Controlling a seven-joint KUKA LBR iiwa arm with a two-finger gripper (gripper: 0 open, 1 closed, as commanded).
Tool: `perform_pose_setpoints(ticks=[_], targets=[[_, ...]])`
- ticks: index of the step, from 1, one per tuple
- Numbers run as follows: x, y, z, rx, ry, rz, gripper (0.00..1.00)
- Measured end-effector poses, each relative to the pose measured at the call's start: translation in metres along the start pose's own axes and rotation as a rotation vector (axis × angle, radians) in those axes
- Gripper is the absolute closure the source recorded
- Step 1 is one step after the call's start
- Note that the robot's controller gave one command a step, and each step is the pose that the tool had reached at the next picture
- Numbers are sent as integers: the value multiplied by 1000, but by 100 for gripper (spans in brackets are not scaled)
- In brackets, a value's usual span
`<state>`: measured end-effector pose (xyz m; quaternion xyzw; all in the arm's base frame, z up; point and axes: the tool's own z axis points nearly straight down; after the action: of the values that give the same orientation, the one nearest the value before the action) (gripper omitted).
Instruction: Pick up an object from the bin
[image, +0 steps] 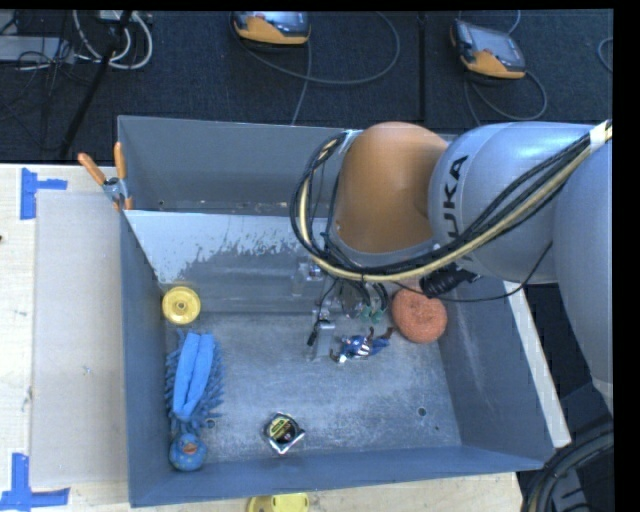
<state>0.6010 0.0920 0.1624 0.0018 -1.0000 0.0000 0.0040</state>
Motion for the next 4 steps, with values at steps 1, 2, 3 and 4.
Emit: perform_pose_setpoints(ticks=[1,2,3,4], targets=[[-2,0,-5,-1,-7,2,0],[9,47,38,1,-14,-42,0],[22,73,62,-2,-2,-66,0],[24,66,63,0,-5,-71,0]])
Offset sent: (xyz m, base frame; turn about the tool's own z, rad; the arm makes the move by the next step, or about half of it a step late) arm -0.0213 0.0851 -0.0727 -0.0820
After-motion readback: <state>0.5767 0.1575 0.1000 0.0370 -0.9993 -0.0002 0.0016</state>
